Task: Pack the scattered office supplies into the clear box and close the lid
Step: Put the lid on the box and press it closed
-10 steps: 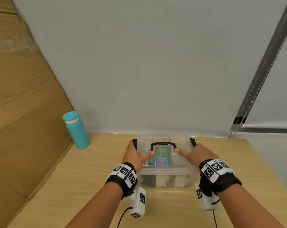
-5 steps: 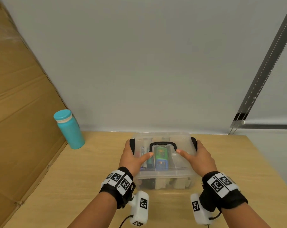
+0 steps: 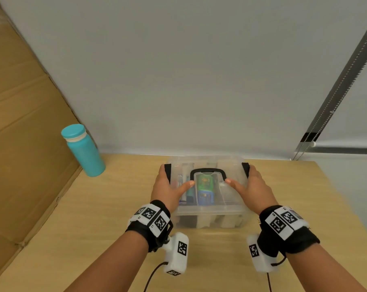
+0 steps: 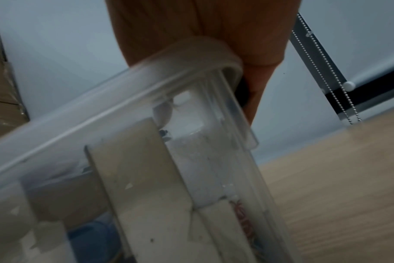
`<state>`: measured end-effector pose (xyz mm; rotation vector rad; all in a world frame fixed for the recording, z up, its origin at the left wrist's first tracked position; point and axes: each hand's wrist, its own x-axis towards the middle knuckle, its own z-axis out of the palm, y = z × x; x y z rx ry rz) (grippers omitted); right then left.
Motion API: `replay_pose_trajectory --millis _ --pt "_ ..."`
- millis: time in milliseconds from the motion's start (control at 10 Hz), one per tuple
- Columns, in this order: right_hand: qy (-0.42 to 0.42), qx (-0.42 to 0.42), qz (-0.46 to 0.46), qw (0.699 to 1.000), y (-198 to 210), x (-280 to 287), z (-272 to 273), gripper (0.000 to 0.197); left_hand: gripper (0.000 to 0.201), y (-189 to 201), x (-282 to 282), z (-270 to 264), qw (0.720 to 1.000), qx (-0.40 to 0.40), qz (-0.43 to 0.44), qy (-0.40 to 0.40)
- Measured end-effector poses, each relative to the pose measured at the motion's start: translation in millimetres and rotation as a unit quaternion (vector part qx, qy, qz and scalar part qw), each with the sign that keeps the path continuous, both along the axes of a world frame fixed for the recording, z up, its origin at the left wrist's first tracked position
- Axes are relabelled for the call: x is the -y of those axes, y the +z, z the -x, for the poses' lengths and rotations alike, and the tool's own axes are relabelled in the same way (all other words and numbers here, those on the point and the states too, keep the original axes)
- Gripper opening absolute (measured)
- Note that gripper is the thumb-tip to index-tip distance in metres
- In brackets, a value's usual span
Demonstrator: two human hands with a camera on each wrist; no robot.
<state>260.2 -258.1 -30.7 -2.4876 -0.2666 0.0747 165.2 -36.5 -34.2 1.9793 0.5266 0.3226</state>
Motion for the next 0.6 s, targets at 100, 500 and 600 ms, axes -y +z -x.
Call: replay_pose_trajectory --millis 100,500,600 --pt "0.000 -0.003 -0.024 1.000 2 1 3 0.083 0.095 -3 -3 -3 0.999 -0.034 -0.015 0.002" --pt "0.048 -0.132 -0.183 0.973 8 45 59 0.100 0.083 36 27 47 0.944 -0.107 -0.308 -0.058" --pt "0.064 -0.141 -0.144 0.977 -17 71 96 0.111 0.084 13 30 111 0.941 -0.051 -0.330 -0.057"
